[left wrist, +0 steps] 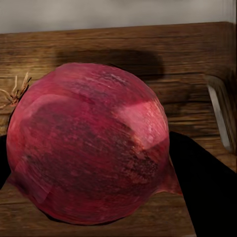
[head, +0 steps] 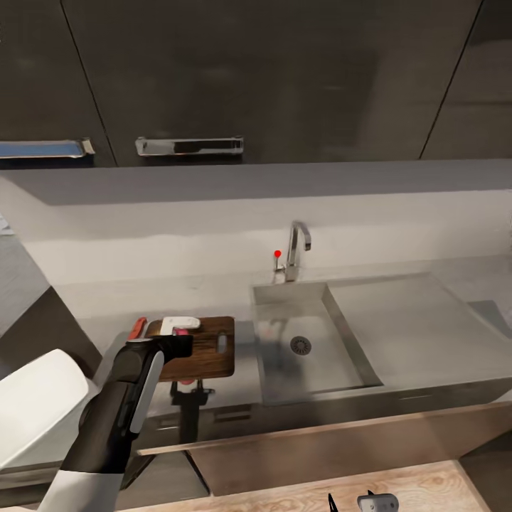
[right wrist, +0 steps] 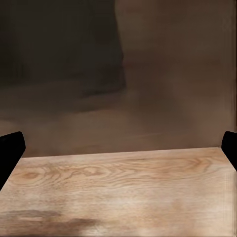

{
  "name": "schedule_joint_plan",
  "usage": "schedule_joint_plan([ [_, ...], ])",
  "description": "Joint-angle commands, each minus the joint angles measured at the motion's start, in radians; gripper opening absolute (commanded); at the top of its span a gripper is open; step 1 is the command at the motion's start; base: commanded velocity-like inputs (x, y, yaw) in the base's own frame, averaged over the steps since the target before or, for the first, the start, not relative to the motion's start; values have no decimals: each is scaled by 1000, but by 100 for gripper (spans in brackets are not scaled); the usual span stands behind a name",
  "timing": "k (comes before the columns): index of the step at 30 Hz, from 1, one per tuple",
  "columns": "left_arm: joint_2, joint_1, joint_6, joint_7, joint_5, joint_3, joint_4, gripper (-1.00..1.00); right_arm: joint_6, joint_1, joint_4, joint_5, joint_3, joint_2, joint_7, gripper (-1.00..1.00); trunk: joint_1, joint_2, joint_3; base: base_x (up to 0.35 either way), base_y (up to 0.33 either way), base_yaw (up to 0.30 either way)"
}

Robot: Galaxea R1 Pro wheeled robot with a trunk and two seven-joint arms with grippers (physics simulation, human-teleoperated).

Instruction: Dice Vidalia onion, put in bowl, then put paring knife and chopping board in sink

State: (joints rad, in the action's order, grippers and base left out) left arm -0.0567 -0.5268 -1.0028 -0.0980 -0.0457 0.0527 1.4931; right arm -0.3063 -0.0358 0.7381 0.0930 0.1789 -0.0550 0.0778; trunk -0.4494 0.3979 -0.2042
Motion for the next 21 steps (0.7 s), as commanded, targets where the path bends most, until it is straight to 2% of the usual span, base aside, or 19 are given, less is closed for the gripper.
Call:
schedule_joint_plan([
  [1, 0, -1, -4, -8, -5, 1, 1, -100, -3, -1, 0, 10, 8, -2, 8, 100, -1, 2, -2, 0, -129, 0],
  [10, 1, -1, -4, -8, -5, 0, -6, -100, -3, -1, 0, 8, 8, -2, 8, 100, -1, 2, -2, 0, -25, 0],
  [21, 3, -1, -4, -8, -3, -1, -11, -100, -3, -1, 0, 8, 8, -2, 8, 100, -1, 2, -2, 0, 40, 0],
])
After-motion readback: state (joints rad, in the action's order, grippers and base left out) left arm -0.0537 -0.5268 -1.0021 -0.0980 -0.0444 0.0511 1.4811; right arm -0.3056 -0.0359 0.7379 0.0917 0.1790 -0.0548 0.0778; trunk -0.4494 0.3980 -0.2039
